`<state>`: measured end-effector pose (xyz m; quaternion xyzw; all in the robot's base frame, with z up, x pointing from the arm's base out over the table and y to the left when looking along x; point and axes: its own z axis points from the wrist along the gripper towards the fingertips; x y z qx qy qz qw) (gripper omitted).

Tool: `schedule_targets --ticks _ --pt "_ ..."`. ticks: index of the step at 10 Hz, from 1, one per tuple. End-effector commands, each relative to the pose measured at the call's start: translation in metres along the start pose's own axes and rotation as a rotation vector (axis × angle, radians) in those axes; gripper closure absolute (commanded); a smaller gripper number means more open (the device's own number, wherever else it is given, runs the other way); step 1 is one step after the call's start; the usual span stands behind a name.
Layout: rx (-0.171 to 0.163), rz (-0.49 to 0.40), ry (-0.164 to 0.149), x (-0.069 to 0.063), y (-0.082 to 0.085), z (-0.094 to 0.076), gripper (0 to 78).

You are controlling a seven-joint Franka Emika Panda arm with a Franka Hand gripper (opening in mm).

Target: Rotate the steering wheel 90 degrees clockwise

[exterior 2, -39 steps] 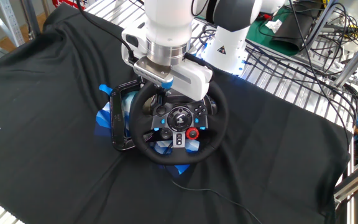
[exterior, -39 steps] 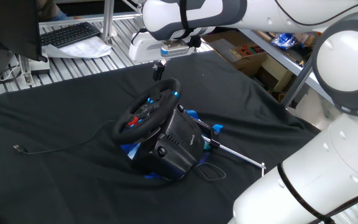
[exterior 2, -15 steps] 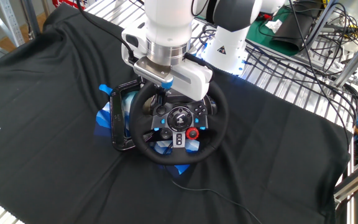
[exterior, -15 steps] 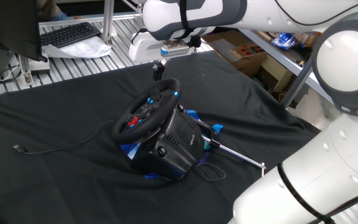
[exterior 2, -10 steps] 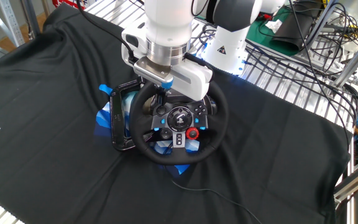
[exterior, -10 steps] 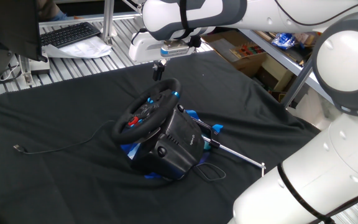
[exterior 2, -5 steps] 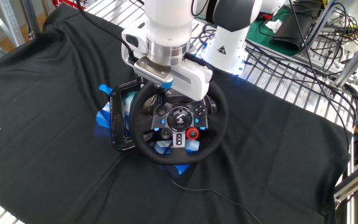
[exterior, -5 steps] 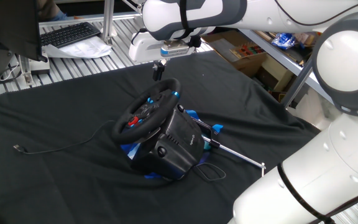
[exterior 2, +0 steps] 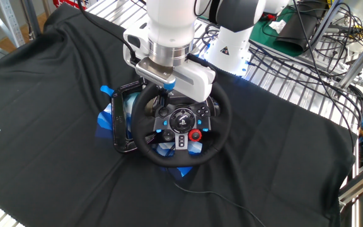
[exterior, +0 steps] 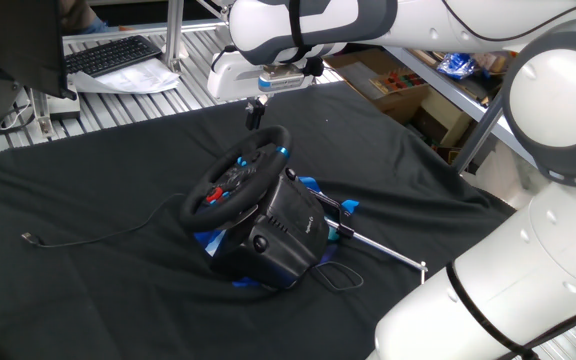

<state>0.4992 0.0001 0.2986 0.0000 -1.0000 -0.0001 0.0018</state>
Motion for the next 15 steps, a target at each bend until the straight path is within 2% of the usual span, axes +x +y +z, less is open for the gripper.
schedule_targets --ticks 1,2,3,6,9,11,13,15 --pt "-0.171 0.214 0.008 0.000 0.000 0.000 77.6" --pt "-0.120 0.199 0.004 0.000 0.000 0.000 77.6" --pt "-0.104 0.194 0.005 0.000 0.000 0.000 77.6" --pt "-0.108 0.184 0.016 0.000 0.000 -0.001 77.6" --pt "-0.106 0.153 0.045 -0.002 -0.004 -0.021 77.6" --pt "-0.082 0.129 0.054 -0.005 -0.007 -0.030 77.6" --pt "-0.083 0.098 0.052 -0.007 -0.011 -0.031 77.6" --pt "-0.069 0.086 0.051 -0.008 -0.012 -0.030 77.6"
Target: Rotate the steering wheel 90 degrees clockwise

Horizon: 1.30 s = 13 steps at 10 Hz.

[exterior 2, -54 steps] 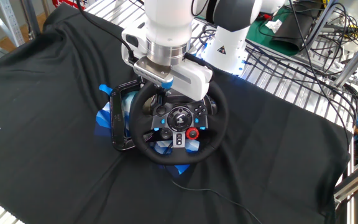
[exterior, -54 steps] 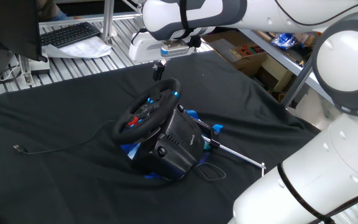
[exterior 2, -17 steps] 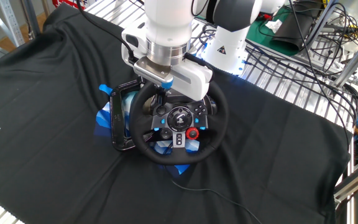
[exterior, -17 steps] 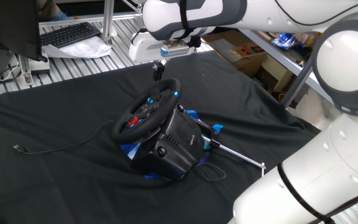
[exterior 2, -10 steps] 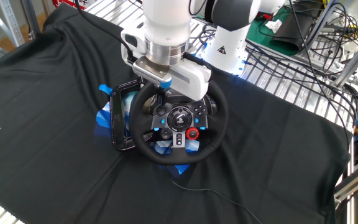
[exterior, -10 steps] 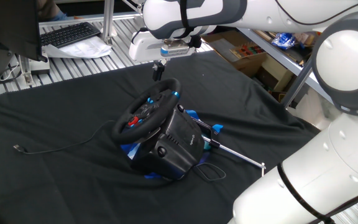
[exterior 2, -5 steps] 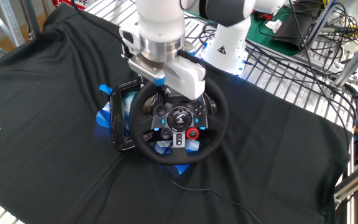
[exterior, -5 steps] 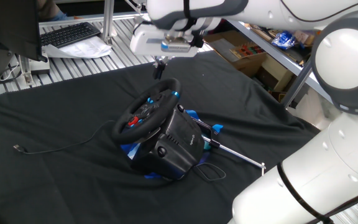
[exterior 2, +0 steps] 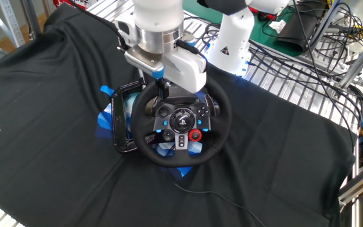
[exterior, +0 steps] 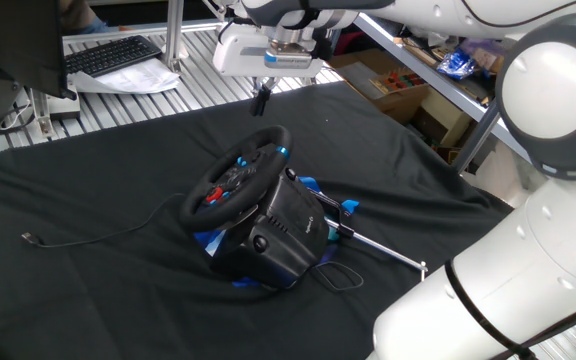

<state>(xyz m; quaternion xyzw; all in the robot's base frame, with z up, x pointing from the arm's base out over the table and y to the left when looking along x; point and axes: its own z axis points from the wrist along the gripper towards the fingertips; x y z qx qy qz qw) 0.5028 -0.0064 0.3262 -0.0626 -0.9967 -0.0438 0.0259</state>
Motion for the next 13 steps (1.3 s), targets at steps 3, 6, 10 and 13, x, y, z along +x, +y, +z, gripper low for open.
schedule_targets --ticks 3,6,10,13 --pt "0.036 -0.027 0.014 -0.0049 -0.0049 -0.0035 77.6" --pt "0.040 0.005 0.009 -0.0049 -0.0049 -0.0035 77.6" --pt "0.041 0.058 0.023 -0.0049 -0.0049 -0.0035 77.6" --pt "0.036 0.169 0.043 -0.0049 -0.0049 -0.0035 77.6"
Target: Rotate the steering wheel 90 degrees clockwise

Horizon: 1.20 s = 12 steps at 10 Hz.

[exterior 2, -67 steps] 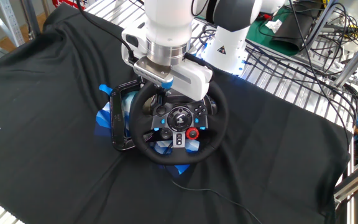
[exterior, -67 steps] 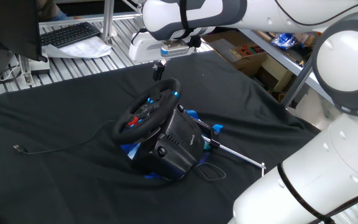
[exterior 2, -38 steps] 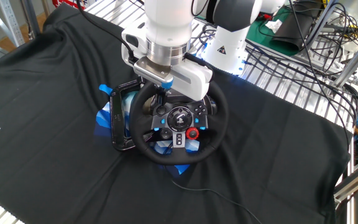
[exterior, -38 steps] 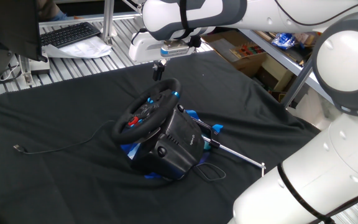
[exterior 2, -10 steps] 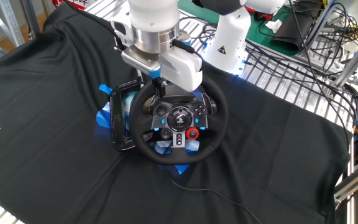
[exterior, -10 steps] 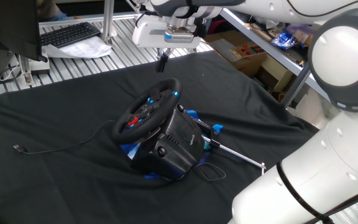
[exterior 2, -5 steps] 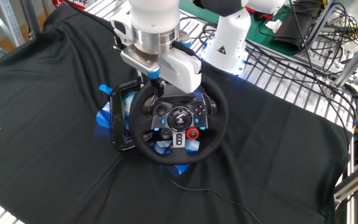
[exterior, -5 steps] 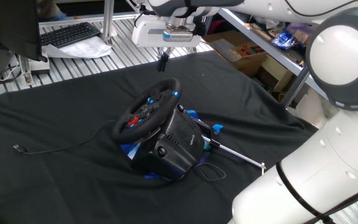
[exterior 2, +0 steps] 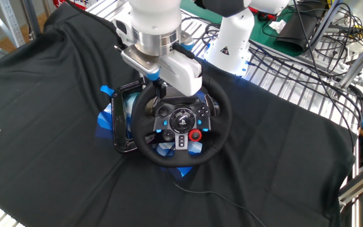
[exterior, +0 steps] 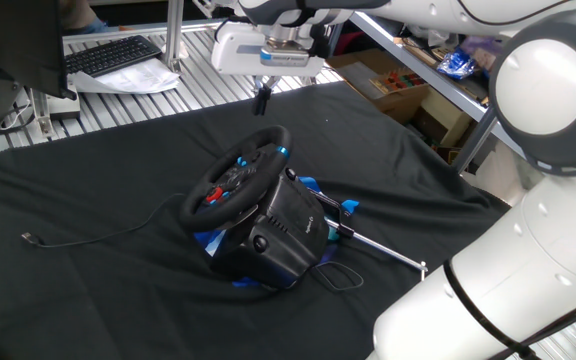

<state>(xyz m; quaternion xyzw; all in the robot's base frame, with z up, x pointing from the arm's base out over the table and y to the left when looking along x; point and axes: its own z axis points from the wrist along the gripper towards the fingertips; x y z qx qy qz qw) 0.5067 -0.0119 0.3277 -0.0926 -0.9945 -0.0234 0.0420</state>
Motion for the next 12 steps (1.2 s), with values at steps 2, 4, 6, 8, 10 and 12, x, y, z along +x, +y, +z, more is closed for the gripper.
schedule_targets --ticks 2,4,6,8,10,12 --pt "-0.001 0.129 0.020 -0.0004 -0.0001 -0.0014 77.6" --pt "-0.003 0.125 0.022 -0.0004 -0.0001 -0.0014 77.6" --pt "0.002 0.134 0.020 -0.0005 -0.0001 -0.0013 77.6" --pt "0.003 0.137 0.016 -0.0006 -0.0003 -0.0014 77.6" --pt "0.004 0.146 0.016 0.0010 -0.0005 -0.0023 77.6" --pt "0.010 0.162 0.008 0.0066 -0.0016 -0.0063 77.6"
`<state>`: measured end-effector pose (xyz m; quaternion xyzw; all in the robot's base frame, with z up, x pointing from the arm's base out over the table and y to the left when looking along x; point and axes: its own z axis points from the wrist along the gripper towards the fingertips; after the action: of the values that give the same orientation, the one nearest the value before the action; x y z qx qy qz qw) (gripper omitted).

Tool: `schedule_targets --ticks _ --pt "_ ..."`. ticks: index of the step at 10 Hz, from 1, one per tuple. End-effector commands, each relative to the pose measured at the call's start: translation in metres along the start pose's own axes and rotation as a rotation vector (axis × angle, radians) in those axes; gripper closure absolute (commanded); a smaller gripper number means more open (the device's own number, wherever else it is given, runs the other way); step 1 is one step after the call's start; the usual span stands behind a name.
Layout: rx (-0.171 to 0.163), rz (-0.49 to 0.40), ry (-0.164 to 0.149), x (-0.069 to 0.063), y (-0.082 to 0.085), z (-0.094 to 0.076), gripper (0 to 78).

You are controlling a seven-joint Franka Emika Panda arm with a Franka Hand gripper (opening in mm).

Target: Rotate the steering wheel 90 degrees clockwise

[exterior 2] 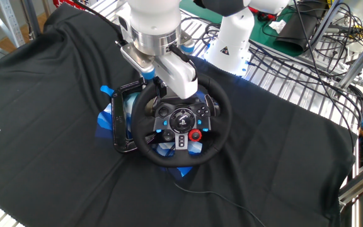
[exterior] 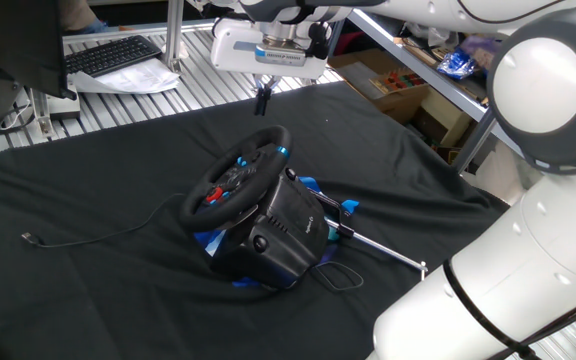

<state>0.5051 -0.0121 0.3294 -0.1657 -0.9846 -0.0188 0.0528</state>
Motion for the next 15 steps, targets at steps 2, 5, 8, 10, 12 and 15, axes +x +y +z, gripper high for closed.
schedule_targets --ticks 2,5,8,10,12,15 --pt "0.007 0.018 -0.011 0.011 -0.005 -0.009 77.6" --pt "0.006 0.001 -0.006 0.011 -0.019 -0.014 77.6" --pt "0.003 0.022 -0.016 0.009 -0.027 -0.011 77.6" --pt "0.000 0.016 -0.023 0.009 -0.038 -0.002 77.6" --pt "-0.010 0.012 -0.017 0.007 -0.051 -0.001 77.6" --pt "-0.032 0.107 -0.010 0.012 -0.059 0.001 77.6"
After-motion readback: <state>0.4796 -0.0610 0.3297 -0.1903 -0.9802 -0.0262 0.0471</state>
